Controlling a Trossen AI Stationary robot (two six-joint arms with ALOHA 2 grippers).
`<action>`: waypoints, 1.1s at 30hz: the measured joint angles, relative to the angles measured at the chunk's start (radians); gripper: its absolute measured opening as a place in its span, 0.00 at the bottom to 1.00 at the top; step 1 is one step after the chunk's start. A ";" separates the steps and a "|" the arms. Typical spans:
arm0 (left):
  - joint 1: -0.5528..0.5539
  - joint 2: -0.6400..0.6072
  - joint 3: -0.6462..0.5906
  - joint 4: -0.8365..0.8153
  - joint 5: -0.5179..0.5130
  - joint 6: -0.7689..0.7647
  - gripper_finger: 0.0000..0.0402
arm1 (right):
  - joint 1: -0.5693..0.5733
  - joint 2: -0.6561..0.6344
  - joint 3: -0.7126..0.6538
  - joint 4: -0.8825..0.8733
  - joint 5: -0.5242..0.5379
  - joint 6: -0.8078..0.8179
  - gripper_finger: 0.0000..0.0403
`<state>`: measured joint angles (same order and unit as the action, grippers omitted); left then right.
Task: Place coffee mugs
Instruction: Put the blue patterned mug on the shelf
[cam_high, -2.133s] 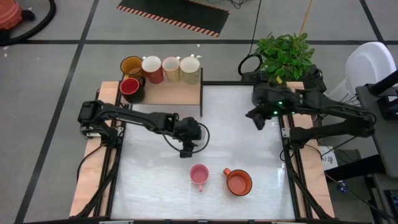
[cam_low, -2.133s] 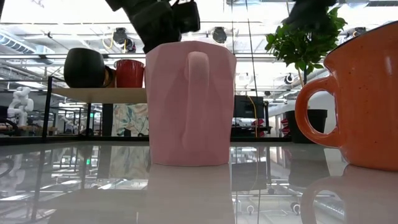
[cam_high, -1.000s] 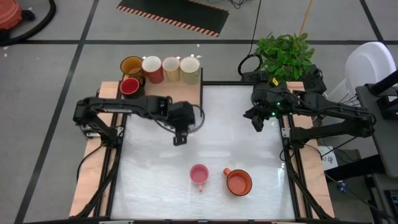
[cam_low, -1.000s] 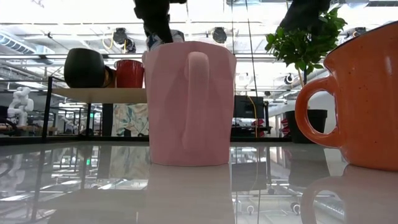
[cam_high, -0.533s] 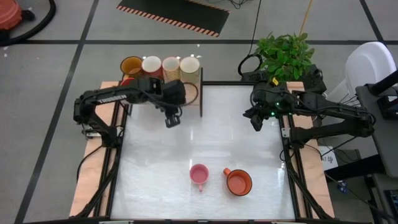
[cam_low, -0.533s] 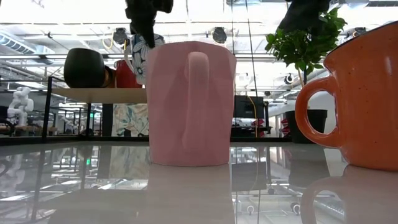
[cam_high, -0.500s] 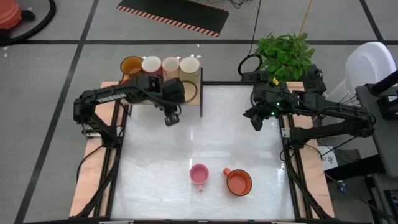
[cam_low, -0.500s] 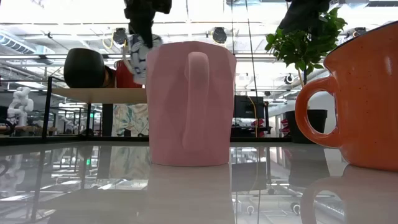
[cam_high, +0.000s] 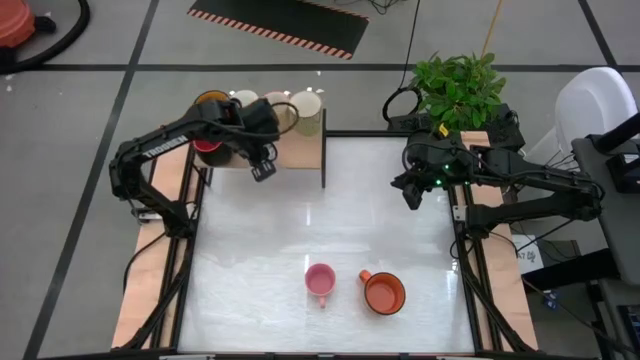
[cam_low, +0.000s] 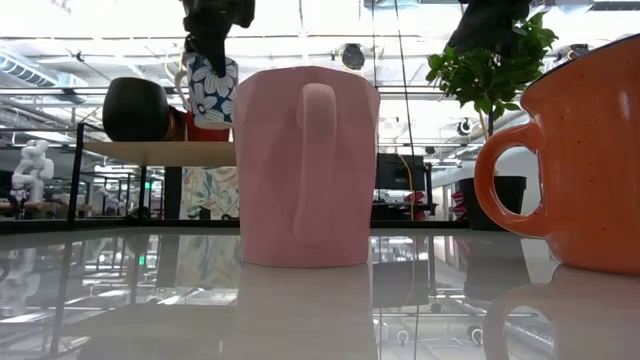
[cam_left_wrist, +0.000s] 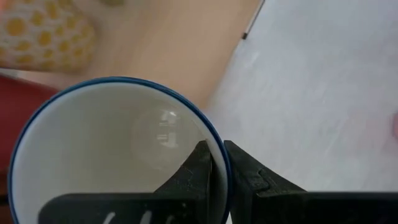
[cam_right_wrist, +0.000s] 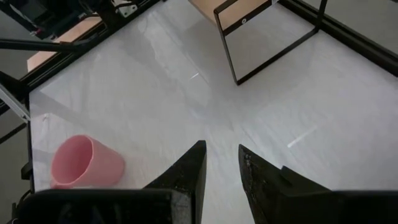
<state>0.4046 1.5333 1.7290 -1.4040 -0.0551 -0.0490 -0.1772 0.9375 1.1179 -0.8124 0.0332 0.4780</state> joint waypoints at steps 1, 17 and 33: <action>0.008 -0.005 0.000 0.004 0.000 0.018 0.06 | 0.000 0.000 0.000 0.000 0.001 -0.001 0.19; 0.121 -0.014 -0.001 -0.017 0.028 0.402 0.06 | 0.000 0.000 0.000 0.000 0.018 0.007 0.19; 0.167 -0.015 -0.105 -0.087 0.067 0.631 0.11 | 0.000 0.000 0.000 0.000 0.015 0.034 0.19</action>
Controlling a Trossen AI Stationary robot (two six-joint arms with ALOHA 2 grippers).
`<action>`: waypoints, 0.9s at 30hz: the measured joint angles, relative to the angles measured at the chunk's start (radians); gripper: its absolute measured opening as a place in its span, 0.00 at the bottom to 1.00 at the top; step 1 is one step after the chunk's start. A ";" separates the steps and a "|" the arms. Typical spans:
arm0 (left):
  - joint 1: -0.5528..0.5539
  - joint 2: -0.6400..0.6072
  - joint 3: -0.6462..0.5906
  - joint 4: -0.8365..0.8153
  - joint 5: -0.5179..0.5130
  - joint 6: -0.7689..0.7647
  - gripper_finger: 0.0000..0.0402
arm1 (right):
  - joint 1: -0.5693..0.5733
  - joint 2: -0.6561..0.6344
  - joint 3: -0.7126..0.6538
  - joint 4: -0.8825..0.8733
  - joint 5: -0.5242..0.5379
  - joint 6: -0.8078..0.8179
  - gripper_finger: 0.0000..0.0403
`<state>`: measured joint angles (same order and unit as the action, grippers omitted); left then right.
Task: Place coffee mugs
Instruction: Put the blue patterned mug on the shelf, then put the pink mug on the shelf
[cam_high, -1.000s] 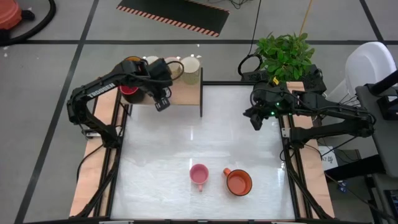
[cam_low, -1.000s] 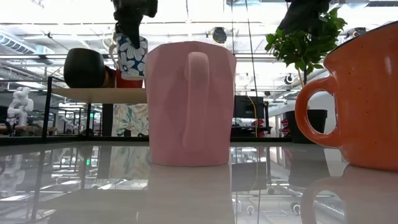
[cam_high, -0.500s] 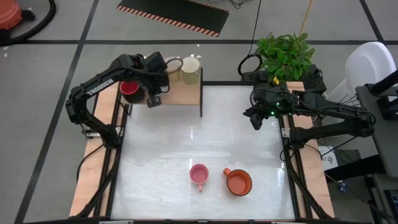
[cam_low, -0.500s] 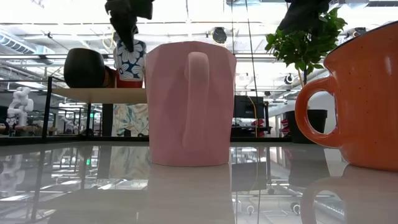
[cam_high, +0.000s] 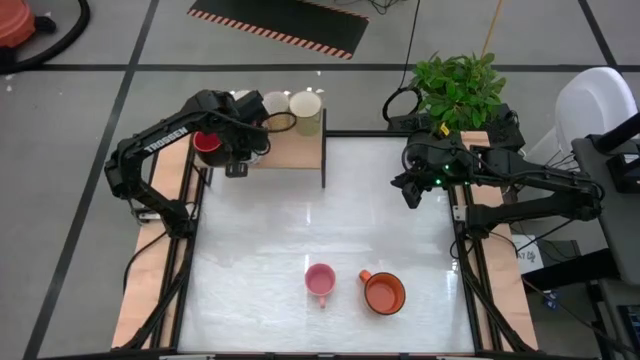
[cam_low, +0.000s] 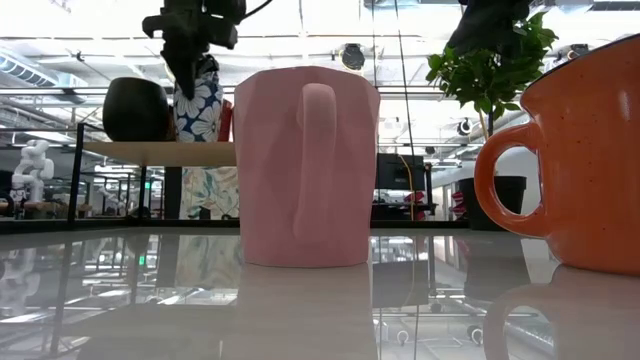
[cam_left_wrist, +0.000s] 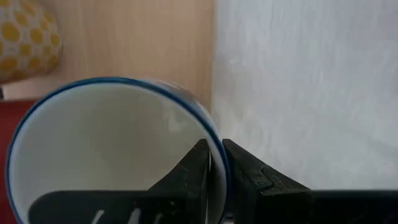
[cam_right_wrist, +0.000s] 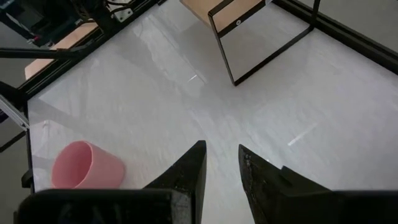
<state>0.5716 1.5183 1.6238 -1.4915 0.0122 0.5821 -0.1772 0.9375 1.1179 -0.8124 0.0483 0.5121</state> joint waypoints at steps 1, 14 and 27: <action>0.000 -0.001 -0.002 0.000 -0.013 0.000 0.11 | 0.000 0.000 0.000 0.000 0.000 0.000 0.19; 0.000 0.001 -0.004 0.000 -0.129 0.006 0.12 | 0.000 0.000 0.000 0.000 0.002 0.000 0.19; 0.000 -0.004 -0.004 -0.002 -0.146 -0.049 0.40 | 0.000 0.000 0.000 -0.001 -0.002 0.000 0.19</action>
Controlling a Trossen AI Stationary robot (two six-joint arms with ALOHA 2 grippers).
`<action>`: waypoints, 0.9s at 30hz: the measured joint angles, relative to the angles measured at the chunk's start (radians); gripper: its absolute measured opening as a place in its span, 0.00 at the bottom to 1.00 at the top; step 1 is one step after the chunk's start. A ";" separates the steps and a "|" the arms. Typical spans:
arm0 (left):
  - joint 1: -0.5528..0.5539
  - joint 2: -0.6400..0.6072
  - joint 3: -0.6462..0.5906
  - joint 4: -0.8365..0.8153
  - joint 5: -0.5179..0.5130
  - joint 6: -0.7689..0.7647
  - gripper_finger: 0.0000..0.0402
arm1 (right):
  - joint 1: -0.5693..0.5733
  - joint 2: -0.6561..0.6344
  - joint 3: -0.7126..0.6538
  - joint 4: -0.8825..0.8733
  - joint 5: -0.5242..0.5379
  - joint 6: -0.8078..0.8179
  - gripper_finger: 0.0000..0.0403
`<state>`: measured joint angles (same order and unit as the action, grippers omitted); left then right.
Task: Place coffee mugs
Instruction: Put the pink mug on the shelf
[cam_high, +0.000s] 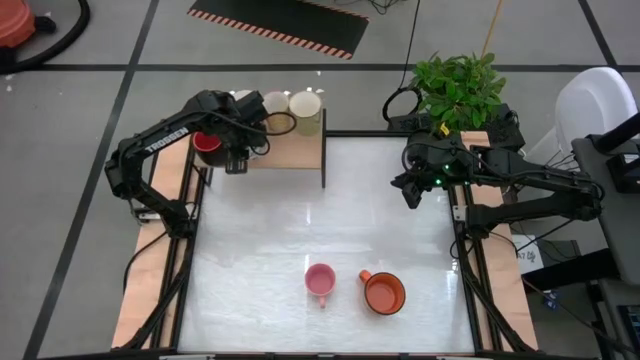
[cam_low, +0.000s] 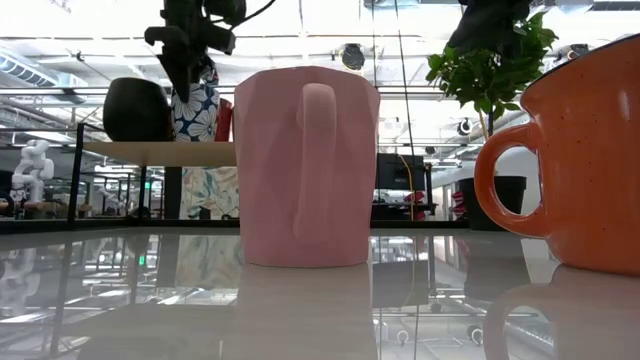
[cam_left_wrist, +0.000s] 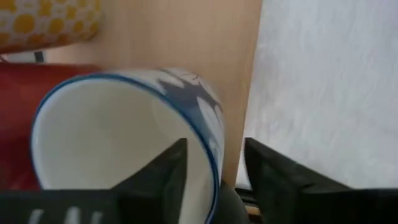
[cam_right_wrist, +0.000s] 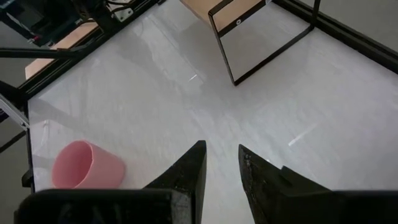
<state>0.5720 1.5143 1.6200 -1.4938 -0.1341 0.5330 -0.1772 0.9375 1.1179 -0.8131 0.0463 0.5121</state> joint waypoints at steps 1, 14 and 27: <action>-0.002 -0.006 0.000 0.002 0.000 -0.011 0.44 | 0.000 0.000 0.000 0.000 -0.012 0.000 0.19; -0.213 -0.106 0.024 0.008 0.021 -0.296 0.60 | 0.017 0.000 0.001 -0.157 -0.186 0.036 0.19; -0.661 -0.108 0.024 0.193 0.151 -0.296 0.60 | 0.063 0.000 0.001 -0.179 -0.208 0.032 0.19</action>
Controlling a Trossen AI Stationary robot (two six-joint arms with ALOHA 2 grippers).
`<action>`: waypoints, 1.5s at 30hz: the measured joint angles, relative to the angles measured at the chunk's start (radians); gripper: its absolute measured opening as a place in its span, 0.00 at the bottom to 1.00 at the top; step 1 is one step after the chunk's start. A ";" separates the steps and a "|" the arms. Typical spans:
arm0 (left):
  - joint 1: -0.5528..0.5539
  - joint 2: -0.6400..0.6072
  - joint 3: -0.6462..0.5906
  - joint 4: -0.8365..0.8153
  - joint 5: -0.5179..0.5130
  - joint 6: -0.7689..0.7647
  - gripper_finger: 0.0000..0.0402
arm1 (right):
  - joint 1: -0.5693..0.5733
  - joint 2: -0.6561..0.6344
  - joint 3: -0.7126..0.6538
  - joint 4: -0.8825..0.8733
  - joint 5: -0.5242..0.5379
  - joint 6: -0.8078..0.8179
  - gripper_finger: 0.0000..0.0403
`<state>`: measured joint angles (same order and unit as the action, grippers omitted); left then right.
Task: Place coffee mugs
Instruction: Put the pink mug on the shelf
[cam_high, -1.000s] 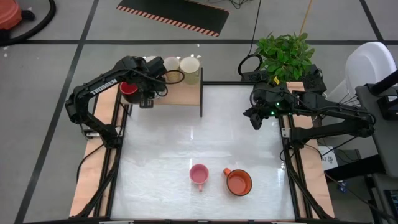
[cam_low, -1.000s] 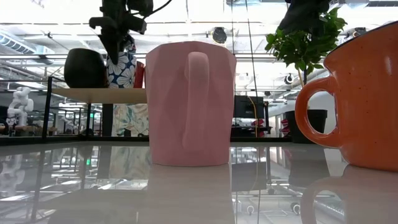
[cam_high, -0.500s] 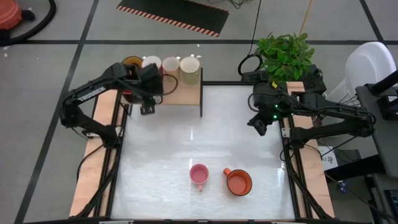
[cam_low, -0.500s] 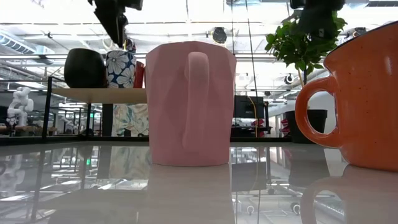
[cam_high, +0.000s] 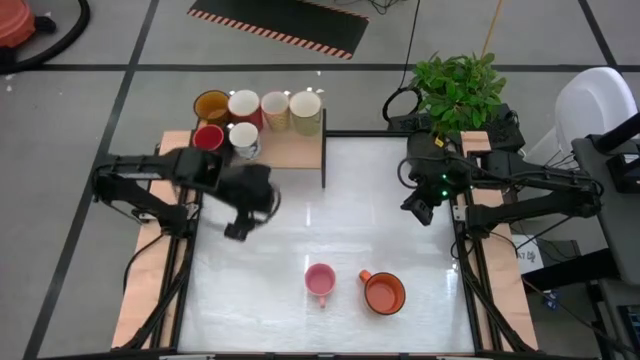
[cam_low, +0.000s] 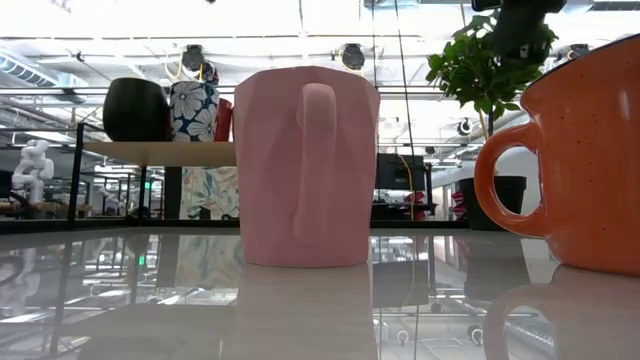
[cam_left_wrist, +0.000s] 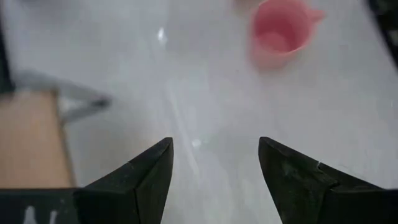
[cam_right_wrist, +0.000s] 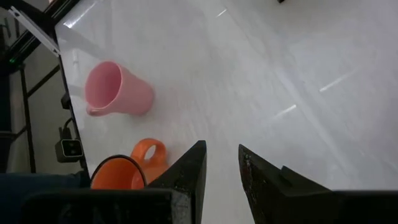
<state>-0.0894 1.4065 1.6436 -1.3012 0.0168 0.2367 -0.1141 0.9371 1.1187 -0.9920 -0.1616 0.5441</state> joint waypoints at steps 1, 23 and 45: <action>-0.027 0.006 0.000 0.022 0.002 0.022 0.60 | 0.003 0.000 0.000 0.000 0.000 -0.002 0.19; -0.335 0.407 0.000 0.419 0.061 0.170 0.60 | 0.100 0.000 0.000 0.012 -0.027 -0.113 0.19; -0.307 0.572 -0.001 0.392 0.049 0.188 0.22 | 0.212 -0.001 0.000 -0.009 0.007 -0.066 0.19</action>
<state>-0.3963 1.9789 1.6424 -0.9089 0.0661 0.4250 0.0982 0.9360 1.1183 -1.0012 -0.1542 0.4780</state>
